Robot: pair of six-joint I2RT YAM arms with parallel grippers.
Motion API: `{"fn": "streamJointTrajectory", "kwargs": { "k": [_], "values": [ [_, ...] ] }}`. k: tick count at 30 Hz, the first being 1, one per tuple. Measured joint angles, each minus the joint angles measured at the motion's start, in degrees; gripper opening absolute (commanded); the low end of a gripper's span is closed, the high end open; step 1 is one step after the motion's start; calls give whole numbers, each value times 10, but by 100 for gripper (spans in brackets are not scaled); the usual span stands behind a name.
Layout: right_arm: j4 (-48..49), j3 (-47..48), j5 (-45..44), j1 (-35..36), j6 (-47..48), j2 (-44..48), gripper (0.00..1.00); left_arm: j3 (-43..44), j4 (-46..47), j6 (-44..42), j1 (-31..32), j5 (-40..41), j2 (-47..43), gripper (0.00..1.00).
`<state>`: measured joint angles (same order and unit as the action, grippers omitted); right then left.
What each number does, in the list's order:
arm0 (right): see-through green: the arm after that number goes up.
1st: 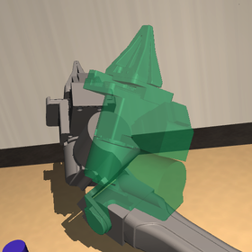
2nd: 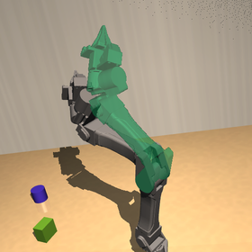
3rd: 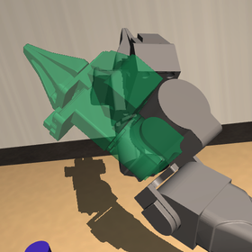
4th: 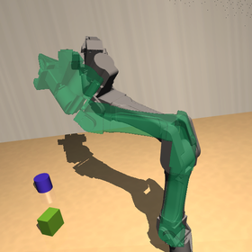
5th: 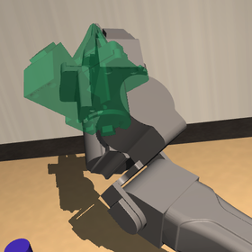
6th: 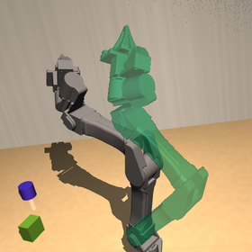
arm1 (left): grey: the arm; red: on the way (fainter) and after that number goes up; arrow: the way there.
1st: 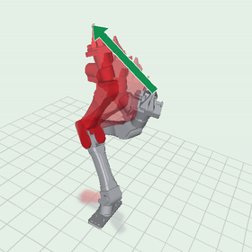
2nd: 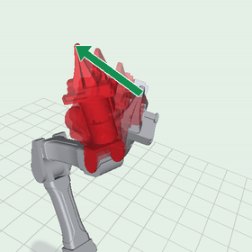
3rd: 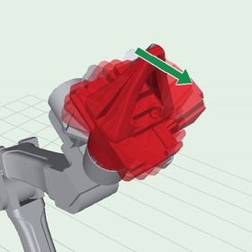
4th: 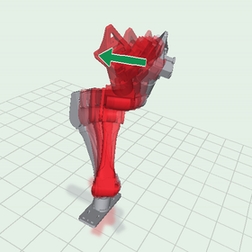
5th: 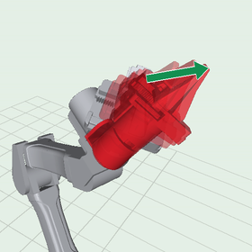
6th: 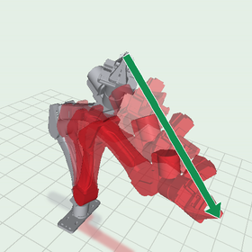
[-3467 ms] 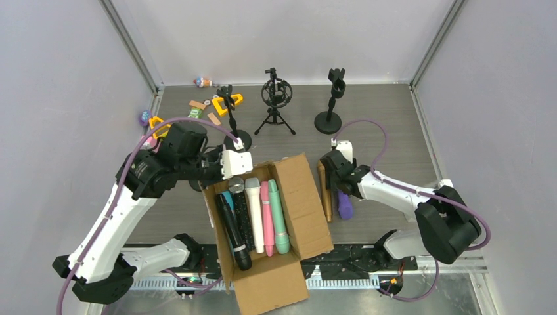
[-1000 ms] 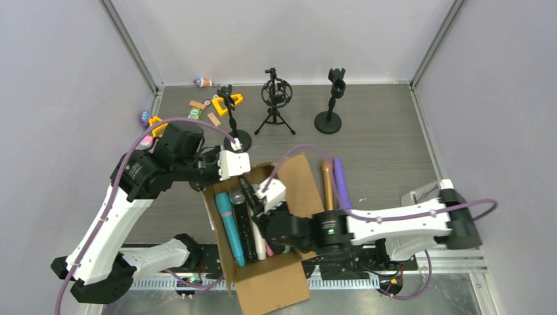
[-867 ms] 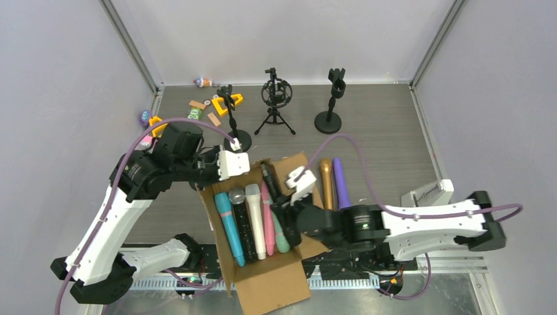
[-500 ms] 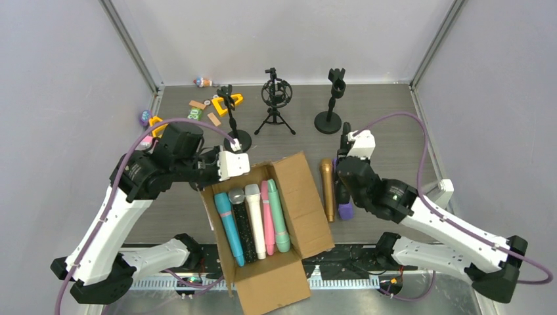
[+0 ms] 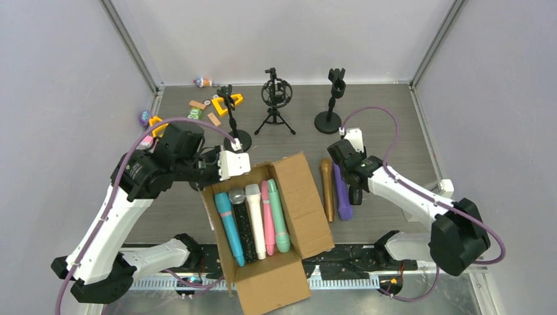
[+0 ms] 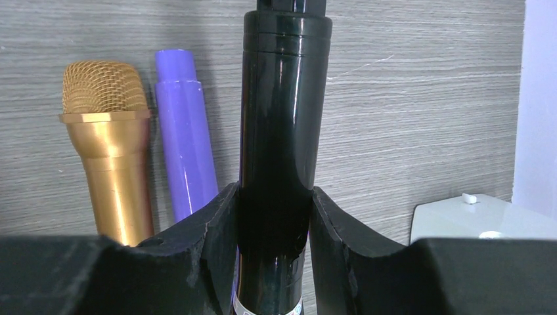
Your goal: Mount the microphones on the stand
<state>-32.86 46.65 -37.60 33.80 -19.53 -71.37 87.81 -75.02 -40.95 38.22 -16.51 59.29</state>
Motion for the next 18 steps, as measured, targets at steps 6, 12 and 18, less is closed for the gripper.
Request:
{"fn": "streamJointTrajectory", "kwargs": {
  "k": [6, 12, 18],
  "values": [
    [13, 0, 29, -4, 2, -60, 27, 0, 0, 0, 0, 0, 0, 0],
    [11, 0, 54, -10, 1, -89, 36, 3, 0, 0, 0, 0, 0, 0],
    [8, 0, 81, -15, -1, -99, 42, 3, 0, 1, 0, -1, -1, 0]
  ]
}}
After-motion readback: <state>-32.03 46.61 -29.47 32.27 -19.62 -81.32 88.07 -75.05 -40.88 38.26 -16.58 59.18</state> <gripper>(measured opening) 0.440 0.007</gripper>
